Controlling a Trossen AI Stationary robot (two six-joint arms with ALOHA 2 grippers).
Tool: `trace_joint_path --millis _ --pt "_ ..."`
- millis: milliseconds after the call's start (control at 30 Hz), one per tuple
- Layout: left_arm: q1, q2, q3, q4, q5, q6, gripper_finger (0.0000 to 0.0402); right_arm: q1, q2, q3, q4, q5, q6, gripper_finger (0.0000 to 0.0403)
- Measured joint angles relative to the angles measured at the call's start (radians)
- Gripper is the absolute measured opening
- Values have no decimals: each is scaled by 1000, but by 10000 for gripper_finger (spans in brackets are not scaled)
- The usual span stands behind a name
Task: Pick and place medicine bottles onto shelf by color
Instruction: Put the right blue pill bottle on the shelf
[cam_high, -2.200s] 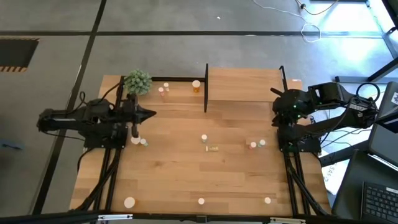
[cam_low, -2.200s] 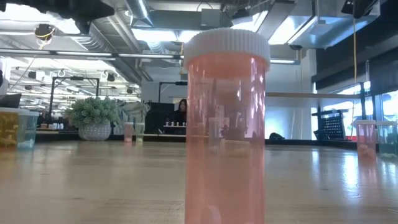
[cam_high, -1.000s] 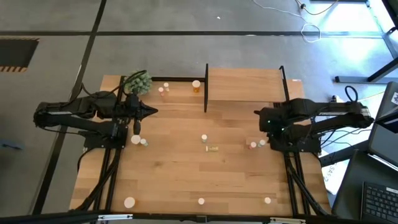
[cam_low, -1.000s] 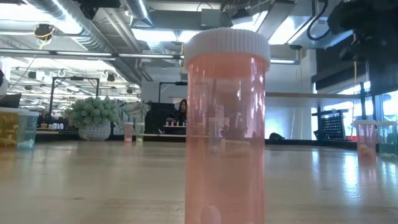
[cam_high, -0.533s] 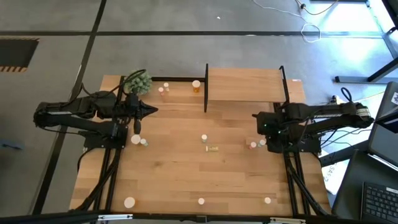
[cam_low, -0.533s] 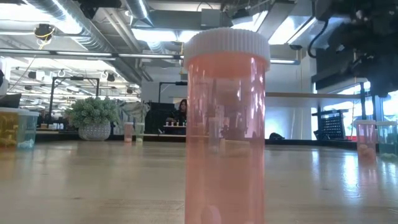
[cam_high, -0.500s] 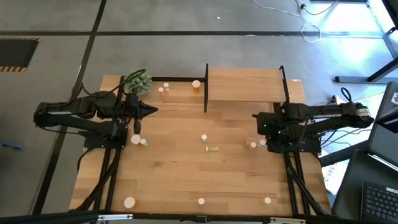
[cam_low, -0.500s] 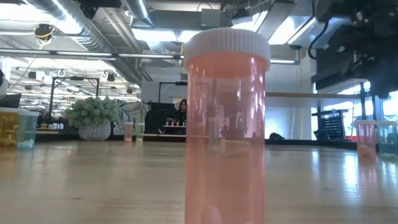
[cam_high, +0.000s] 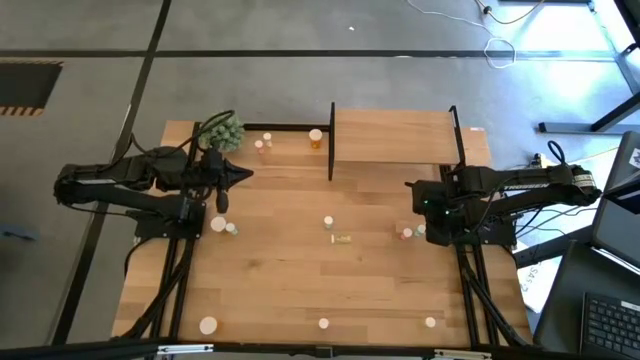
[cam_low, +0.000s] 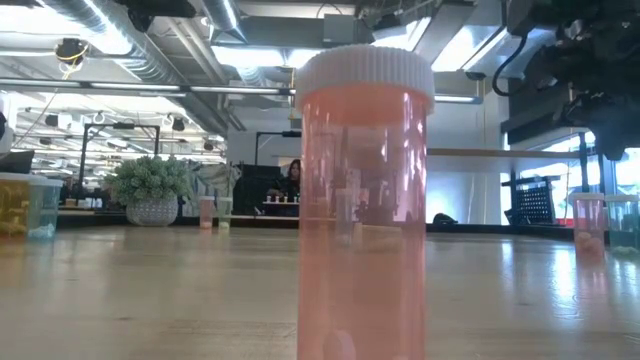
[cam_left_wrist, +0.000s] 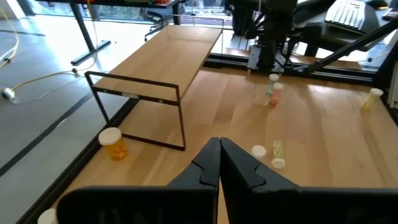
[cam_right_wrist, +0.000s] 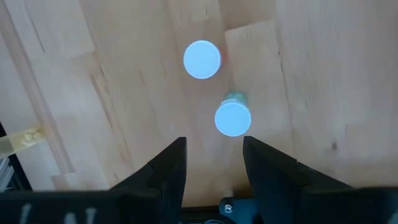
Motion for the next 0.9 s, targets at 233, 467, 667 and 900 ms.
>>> trace_joint_path --millis 233,467,667,900 --pt "0 64 23 -3 56 -1 0 0 0 0 0 0 -2 161" --pt "0 210 207 -197 106 -22 0 0 0 0 0 0 0 161" --pt "2 329 299 -309 182 -71 0 0 0 0 -1 0 0 161" --pt "21 380 298 -318 283 -75 0 0 0 0 -1 0 33 161"
